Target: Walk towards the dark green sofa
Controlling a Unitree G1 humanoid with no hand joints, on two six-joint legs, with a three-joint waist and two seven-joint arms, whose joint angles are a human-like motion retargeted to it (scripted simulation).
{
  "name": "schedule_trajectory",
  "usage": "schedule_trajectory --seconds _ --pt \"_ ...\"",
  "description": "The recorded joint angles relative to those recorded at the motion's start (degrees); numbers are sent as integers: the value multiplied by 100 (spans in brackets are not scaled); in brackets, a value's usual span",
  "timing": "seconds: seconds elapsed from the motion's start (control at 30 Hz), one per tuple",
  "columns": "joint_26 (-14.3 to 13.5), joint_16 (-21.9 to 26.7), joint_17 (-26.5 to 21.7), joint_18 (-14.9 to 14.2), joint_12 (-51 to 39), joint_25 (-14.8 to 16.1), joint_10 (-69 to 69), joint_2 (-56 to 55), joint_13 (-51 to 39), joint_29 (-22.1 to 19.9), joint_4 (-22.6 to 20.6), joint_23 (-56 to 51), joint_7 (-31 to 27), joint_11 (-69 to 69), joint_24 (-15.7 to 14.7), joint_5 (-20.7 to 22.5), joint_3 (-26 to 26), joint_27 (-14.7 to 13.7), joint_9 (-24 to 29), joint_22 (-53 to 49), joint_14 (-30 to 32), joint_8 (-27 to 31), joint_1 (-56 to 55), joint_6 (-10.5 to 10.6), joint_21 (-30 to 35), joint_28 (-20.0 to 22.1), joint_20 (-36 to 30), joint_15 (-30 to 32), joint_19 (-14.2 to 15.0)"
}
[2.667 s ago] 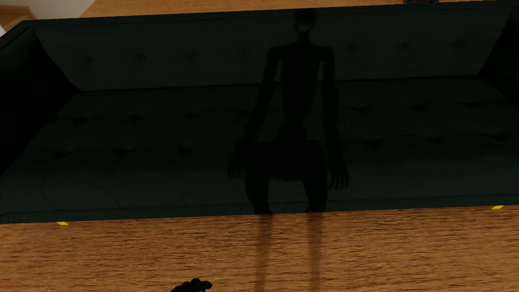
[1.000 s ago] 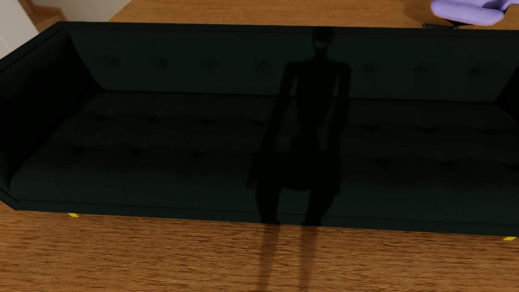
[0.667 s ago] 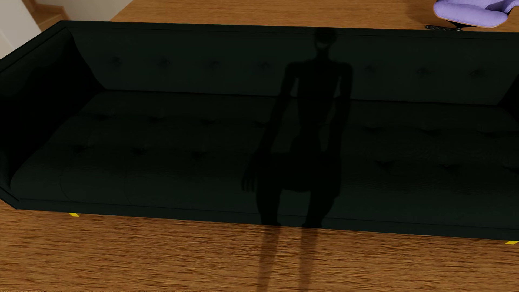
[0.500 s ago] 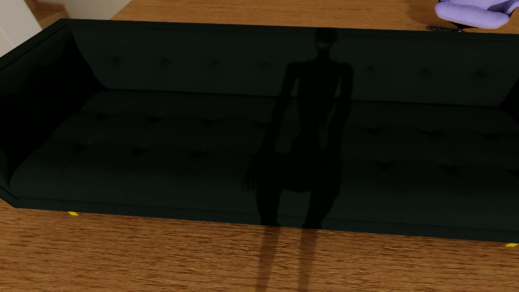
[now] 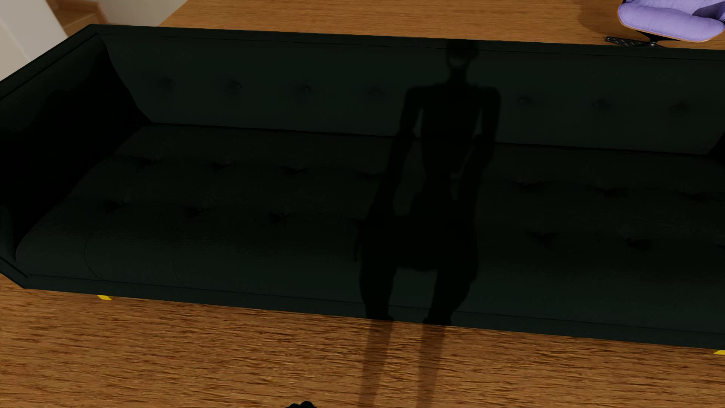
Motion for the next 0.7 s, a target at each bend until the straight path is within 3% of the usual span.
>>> schedule_trajectory --seconds 0.4,0.7 --pt "47 -13 -29 15 214 -9 105 149 84 -61 -7 105 -22 16 54 -2 2 -48 73 82 -96 -30 99 -4 -82 -51 87 -59 -26" --pt "-66 54 0 33 82 -51 66 120 26 -33 -5 31 7 40 124 -2 3 -65 58 44 -77 -7 114 -22 5 -46 -59 -34 -3"
